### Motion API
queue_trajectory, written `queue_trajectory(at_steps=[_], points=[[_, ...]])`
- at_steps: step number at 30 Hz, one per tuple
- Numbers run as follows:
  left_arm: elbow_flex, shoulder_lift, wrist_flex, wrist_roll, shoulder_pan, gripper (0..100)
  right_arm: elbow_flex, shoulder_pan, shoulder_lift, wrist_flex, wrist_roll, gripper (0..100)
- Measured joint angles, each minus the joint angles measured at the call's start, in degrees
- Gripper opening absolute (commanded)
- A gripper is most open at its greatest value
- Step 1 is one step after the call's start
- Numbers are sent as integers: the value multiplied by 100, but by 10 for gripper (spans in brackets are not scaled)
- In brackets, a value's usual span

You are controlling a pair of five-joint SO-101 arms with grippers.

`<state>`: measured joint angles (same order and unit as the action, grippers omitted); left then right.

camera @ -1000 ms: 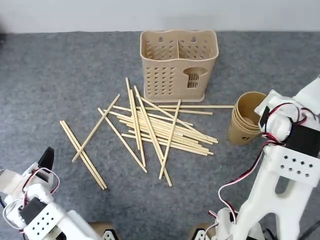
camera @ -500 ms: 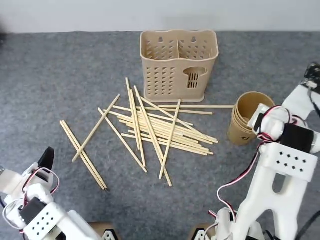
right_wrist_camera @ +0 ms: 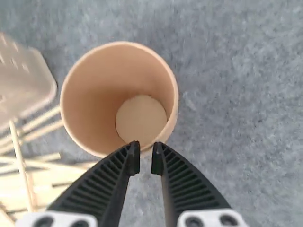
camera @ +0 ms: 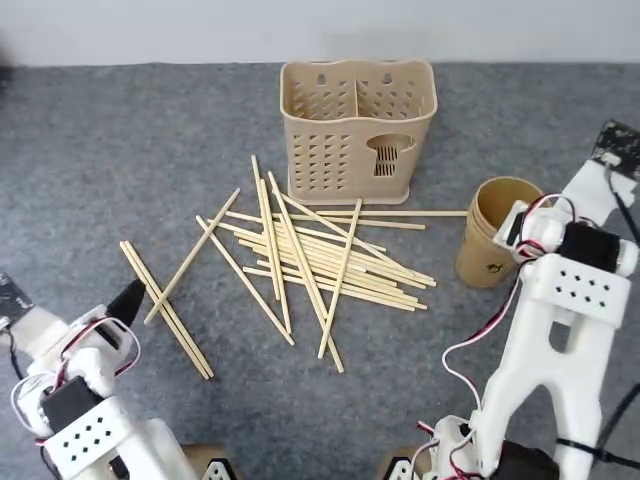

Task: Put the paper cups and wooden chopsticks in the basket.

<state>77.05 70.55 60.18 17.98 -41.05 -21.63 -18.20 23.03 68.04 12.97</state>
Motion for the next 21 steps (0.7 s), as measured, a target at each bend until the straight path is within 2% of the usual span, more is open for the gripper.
queue_trajectory(at_steps=[7,13,21], points=[[0,0,176,0,62,471,246,-97,-360,0,79,64],[0,0,176,0,53,471,211,-88,299,598,70,64],[0,0,176,0,53,471,229,-26,835,624,70,64]])
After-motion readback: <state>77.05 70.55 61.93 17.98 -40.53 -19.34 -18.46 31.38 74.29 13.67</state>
